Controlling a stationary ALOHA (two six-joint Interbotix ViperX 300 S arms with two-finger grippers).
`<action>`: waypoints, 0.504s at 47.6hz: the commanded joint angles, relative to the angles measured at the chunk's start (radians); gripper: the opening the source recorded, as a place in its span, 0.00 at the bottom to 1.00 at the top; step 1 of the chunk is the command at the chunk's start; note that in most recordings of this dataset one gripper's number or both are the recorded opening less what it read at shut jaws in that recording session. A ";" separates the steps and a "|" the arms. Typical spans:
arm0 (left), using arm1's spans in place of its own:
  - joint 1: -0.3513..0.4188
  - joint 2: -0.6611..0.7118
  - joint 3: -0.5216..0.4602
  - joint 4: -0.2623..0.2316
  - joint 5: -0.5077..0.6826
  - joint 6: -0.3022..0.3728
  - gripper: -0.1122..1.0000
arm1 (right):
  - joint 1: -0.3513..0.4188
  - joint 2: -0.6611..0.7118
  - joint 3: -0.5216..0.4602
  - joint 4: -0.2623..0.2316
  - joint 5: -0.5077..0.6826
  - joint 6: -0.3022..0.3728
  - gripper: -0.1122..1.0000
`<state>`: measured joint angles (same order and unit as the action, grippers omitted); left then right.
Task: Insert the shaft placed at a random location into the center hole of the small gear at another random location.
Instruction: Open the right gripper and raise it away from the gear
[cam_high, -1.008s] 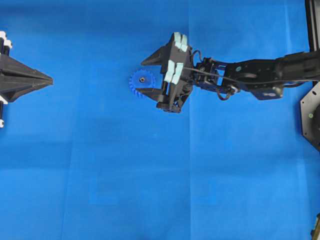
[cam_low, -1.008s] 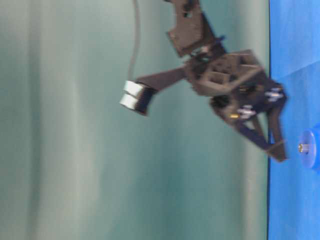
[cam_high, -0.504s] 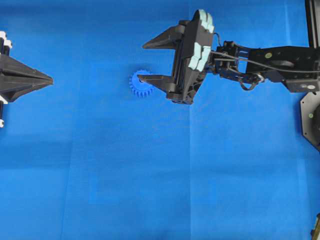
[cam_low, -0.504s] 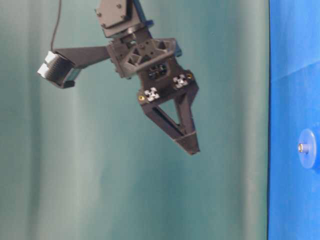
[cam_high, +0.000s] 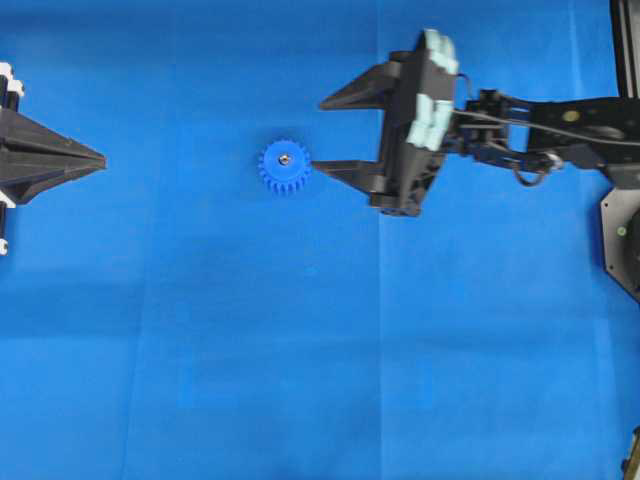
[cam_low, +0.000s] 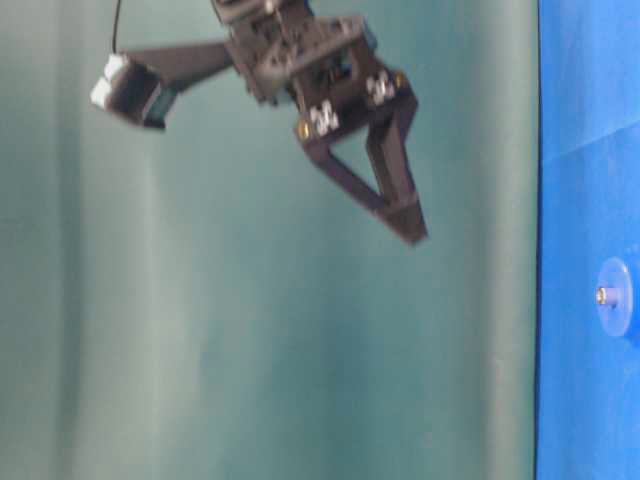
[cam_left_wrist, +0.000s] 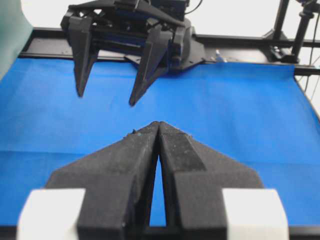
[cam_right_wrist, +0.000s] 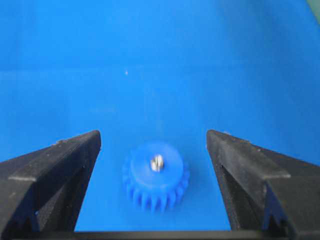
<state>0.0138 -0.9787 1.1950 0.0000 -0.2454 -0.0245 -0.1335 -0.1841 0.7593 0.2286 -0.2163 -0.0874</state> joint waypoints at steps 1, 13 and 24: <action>0.002 0.003 -0.011 0.002 -0.005 0.000 0.10 | 0.003 -0.084 0.046 0.002 -0.003 0.003 0.80; 0.002 0.003 -0.011 0.002 -0.005 0.000 0.10 | 0.003 -0.284 0.195 0.003 0.012 0.021 0.80; 0.002 0.003 -0.011 0.002 -0.005 0.000 0.10 | 0.003 -0.446 0.262 0.003 0.087 0.023 0.80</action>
<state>0.0138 -0.9787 1.1950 0.0015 -0.2454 -0.0245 -0.1319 -0.5921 1.0216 0.2301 -0.1381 -0.0660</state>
